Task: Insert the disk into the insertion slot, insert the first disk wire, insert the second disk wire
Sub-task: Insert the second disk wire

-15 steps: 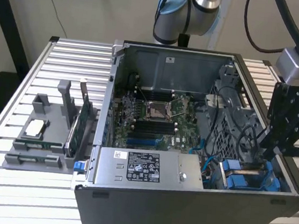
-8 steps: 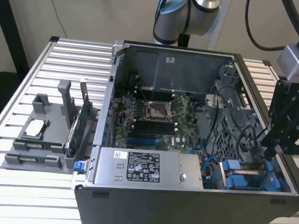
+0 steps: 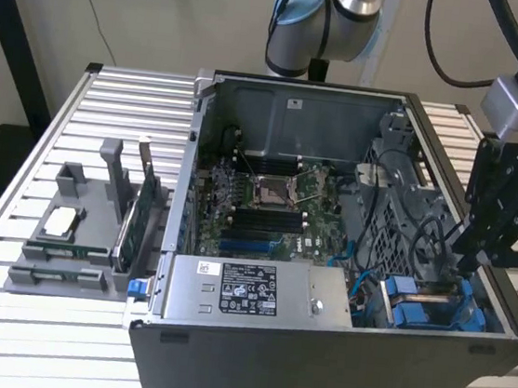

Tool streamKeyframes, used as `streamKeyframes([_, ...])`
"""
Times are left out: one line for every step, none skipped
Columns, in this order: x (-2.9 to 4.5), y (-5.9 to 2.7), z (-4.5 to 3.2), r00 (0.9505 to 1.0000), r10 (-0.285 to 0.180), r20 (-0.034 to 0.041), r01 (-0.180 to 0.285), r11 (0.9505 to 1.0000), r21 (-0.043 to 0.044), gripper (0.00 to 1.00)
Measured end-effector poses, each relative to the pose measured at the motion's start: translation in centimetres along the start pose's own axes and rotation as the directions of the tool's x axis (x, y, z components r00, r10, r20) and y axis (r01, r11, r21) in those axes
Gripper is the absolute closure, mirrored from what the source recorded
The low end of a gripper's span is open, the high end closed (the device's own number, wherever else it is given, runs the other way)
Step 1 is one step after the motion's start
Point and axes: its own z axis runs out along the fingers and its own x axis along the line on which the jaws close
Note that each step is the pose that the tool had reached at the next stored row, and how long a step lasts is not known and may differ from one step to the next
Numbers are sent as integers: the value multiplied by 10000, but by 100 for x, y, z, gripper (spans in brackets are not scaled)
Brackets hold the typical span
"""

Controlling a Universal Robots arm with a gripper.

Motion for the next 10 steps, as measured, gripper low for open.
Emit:
streamKeyframes([0,0,0,10000,0,0,0,10000,0,73])
streamKeyframes([0,0,-1,10000,0,0,0,10000,0,73])
streamKeyframes([0,0,-6,10000,0,-4,0,10000,0,73])
streamKeyframes([-1,0,-13,10000,0,-5,0,10000,0,73])
streamKeyframes([-1,1,-24,10000,0,-5,0,10000,1,73])
streamKeyframes([-2,1,-34,10000,0,-1,0,10000,0,73])
streamKeyframes([-2,1,-43,10000,0,0,0,10000,0,73])
streamKeyframes([-2,1,-50,10000,0,1,0,10000,0,73])
streamKeyframes([-3,2,-55,10000,0,1,0,10000,0,73])
streamKeyframes([-4,2,-66,10000,0,0,0,10000,0,73])
